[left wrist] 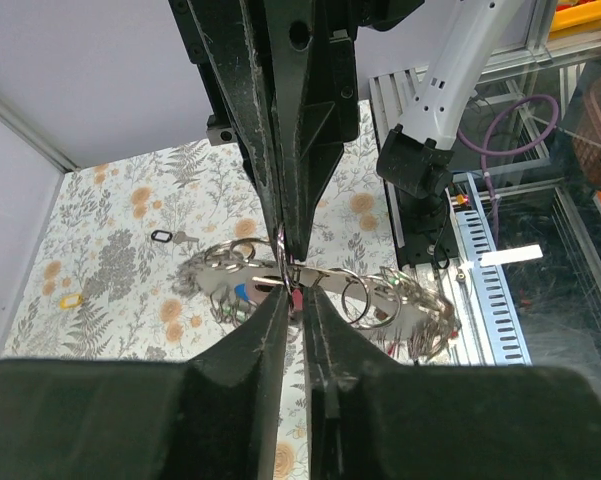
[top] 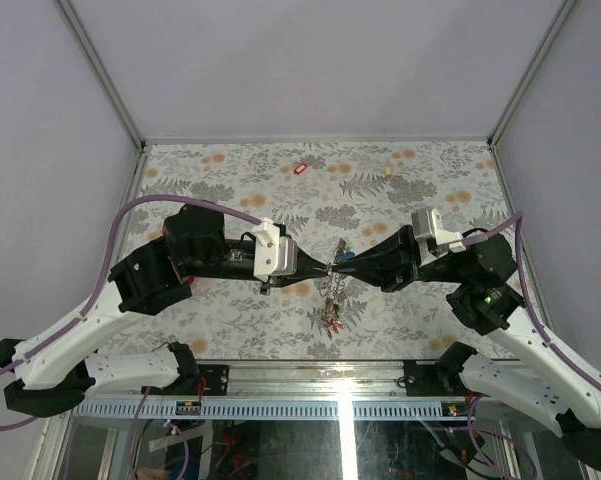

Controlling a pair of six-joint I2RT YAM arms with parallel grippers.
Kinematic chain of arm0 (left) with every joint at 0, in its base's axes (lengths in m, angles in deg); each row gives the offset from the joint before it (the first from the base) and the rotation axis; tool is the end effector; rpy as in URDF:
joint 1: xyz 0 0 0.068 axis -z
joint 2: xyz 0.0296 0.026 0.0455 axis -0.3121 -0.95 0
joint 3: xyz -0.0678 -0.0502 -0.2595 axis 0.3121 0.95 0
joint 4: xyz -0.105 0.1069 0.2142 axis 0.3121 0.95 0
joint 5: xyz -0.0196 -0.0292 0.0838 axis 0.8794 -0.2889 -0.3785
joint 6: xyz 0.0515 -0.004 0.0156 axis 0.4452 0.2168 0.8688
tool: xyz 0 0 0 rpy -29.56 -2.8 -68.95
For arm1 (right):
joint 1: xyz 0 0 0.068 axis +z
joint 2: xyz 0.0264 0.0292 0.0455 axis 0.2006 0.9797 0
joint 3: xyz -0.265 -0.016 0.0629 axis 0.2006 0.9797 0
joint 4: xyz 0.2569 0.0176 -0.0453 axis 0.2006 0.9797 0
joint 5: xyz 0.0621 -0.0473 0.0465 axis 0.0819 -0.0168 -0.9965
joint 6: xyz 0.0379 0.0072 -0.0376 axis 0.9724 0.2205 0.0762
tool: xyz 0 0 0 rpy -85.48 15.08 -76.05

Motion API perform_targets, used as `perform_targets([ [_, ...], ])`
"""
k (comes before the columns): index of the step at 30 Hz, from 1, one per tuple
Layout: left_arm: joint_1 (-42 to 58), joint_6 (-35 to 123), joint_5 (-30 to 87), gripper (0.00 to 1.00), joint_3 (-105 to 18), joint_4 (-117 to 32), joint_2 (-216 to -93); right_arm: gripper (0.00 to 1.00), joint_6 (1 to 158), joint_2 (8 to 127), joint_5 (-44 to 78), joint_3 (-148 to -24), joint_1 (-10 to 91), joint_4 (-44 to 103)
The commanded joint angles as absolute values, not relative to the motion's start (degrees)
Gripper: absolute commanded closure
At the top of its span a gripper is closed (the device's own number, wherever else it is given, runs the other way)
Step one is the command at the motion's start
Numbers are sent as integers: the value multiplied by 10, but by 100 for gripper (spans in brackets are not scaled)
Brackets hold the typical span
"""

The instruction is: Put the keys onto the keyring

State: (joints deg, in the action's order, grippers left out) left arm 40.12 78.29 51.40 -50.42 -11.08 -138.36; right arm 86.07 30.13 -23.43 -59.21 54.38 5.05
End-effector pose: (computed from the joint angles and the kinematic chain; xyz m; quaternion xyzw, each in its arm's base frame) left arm 0.0875 -0.1768 0.4640 0.6091 0.4434 -0.3857 0.5326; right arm 0.0954 0.1243 0.4248 -0.4556 0.3609 0.5512 0.5986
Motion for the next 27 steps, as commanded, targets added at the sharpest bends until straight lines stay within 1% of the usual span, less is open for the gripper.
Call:
perform_targets([
  [1, 395, 788, 523, 94, -517, -123, -1385, 100, 864, 288, -235, -615, 544, -1],
  [2, 395, 788, 521, 100, -518, -122, -1385, 100, 863, 287, -235, -616, 544, 0],
  [3, 395, 789, 519, 100, -518, -120, -1385, 100, 863, 286, -234, -615, 545, 0],
  [12, 394, 789, 506, 100, -519, -118, -1382, 100, 881, 279, -219, -613, 545, -39],
  [27, 394, 774, 508, 100, -515, -141, -1385, 100, 967, 281, -153, -564, 545, -212],
])
